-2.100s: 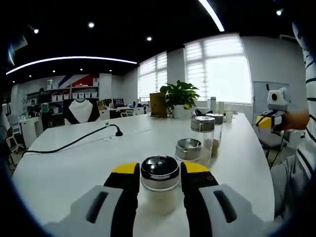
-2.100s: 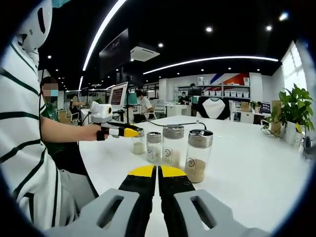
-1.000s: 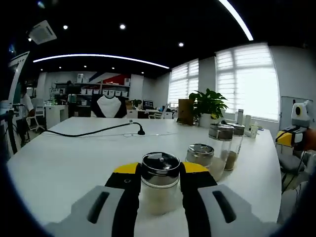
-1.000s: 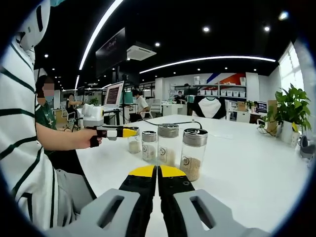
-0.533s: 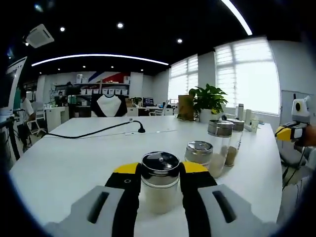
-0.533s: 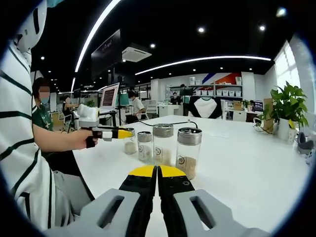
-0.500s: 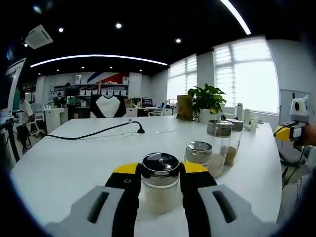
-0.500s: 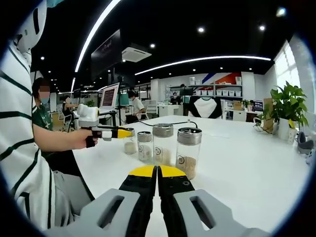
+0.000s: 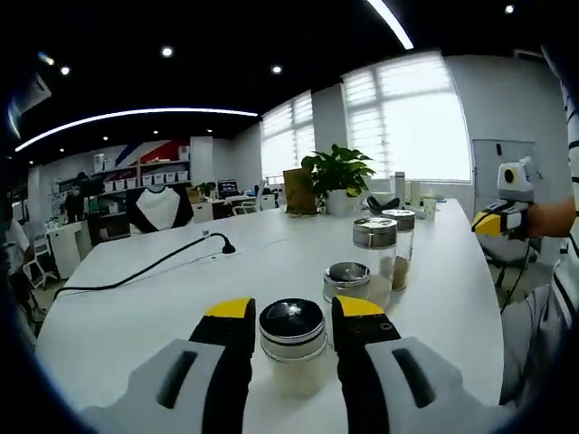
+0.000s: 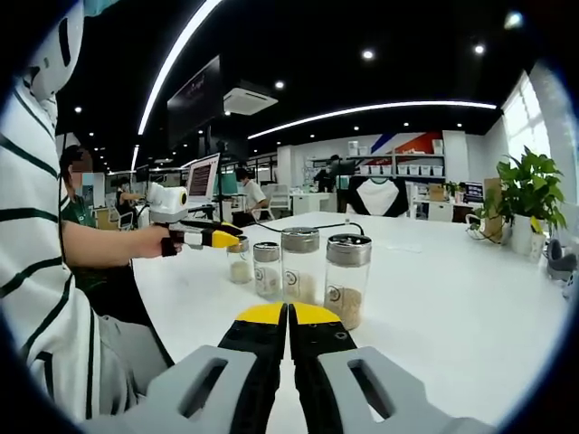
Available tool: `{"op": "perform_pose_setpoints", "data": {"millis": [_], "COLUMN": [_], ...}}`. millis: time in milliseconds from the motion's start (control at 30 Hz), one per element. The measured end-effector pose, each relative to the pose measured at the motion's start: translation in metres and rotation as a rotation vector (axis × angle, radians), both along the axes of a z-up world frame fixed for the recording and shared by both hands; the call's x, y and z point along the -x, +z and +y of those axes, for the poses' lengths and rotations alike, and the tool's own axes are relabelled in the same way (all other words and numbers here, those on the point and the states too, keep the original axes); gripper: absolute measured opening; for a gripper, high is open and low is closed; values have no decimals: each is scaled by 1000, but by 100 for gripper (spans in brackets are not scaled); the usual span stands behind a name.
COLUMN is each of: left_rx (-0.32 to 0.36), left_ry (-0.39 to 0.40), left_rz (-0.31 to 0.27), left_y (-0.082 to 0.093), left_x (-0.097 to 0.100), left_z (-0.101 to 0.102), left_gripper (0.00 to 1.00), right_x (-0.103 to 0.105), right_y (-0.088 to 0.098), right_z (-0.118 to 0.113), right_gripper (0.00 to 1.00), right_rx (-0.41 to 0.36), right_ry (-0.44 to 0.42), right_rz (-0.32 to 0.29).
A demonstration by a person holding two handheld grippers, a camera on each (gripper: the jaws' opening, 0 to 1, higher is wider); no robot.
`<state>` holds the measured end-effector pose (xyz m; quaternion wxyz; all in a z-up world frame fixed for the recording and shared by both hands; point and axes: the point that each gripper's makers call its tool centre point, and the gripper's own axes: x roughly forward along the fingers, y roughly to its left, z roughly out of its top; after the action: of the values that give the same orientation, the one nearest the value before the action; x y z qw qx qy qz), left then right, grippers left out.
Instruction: Rotate the seasoning bottle until the label or dispensing opening points toward the visible target arrow and the bottle remains upright within the marked orientation range
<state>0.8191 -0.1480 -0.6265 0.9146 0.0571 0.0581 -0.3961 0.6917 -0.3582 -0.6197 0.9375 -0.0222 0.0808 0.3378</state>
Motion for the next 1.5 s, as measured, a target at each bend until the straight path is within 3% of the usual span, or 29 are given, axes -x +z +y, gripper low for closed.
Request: {"op": "perform_pose_setpoints", "data": {"millis": [200,633,700,800,900,1000,1100,1367,1500], "left_rx": [-16,42,54,126,126,123,140,140,186], "left_ry": [-21,49,58,69,80,103,183,257,312], "left_rz": [22,34,35,97,84,73,65,40,34], "left_y": [-8,-9,-8,-10,-11,-10,-9,-9,-9], "left_x": [-2,-3,-3,-2,-2,-1,-3,-7,-8], "left_z": [1,2,2,1,0,0,2,3,7], "left_gripper": [32,32,32,32,32,32,32,32,32], "right_x": [0,-1,-1,-1,-1,-1,-1,-2,-4], "right_y": [-1,-3,-2,-2,-2,-1,-1,2,-1], "right_z": [-1,-2,-2,-3,-3,-3,-5,-8,-11], "right_gripper": [0,0,0,0,0,0,0,0,0], "right_rx": [0,3,0,-2,-1,1,3,7,6], "right_ry": [-4,-15,-17,-20,-17,-17,-24,-31,-45], "right_rz": [1,8,7,6,2,1,-1,-5,0]}}
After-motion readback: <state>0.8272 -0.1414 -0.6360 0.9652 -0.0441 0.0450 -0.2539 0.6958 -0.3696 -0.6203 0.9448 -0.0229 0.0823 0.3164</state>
